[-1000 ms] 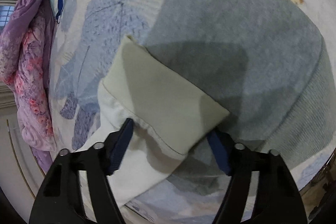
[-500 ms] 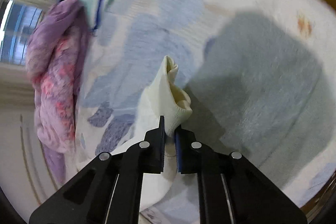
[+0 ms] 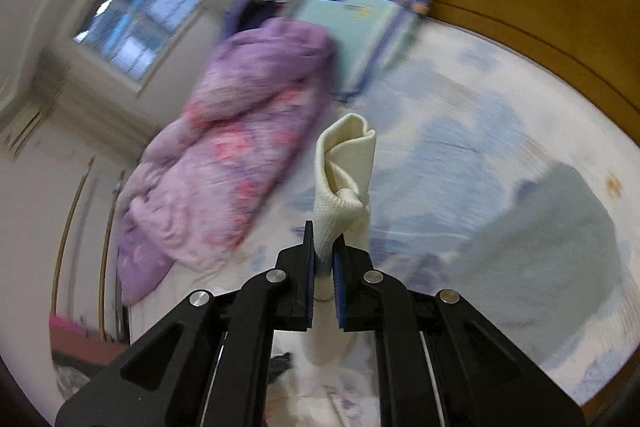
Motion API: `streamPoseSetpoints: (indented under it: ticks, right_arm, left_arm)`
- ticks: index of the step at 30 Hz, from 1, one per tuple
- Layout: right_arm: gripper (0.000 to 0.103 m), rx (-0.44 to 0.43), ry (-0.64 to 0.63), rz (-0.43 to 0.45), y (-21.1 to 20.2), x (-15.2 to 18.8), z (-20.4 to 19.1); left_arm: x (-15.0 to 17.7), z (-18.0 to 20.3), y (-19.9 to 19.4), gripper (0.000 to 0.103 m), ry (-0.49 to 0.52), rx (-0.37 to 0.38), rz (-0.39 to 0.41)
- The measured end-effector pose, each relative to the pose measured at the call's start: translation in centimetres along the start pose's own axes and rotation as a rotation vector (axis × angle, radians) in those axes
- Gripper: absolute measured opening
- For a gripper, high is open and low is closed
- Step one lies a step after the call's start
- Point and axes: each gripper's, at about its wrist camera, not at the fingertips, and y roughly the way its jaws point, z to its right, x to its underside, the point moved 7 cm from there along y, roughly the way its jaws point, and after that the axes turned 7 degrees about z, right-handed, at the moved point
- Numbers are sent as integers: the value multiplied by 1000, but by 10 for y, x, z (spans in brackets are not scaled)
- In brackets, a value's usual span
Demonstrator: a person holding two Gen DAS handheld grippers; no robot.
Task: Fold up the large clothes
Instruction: 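Grasp the sleeve cuff with the right tool and lift it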
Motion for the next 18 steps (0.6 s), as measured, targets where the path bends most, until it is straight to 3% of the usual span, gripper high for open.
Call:
streamPoseSetpoints:
  ticks: [3,6,8,9,11,15,18]
  right_arm:
    - [7,-91,-64,-37,22,11,-65]
    - [7,-192,-131,-106,49,38,-127]
    - [7,-233,-162,-152,66,58,-161]
    - [7,-240,-182,-177,75,71,-177]
    - [7,-249,-220,-227,91,98,-202]
    - [7,-236,-273,-325,130,162,-243]
    - [7,-214,-289,-390,153,210,-260]
  left_arm:
    - [-5,-1,4,26,-6,12,21]
    - [-10,3,6,27,72,18,43]
    - [-13,-4,4,26,67,90,15]
    - [-15,-12,0,19,33,144,-11]
    - [-20,-42,-15,7,-44,181,-53]
    - [-32,-119,-70,7,-114,192,16]
    - [-36,-177,-106,7,-151,159,70]
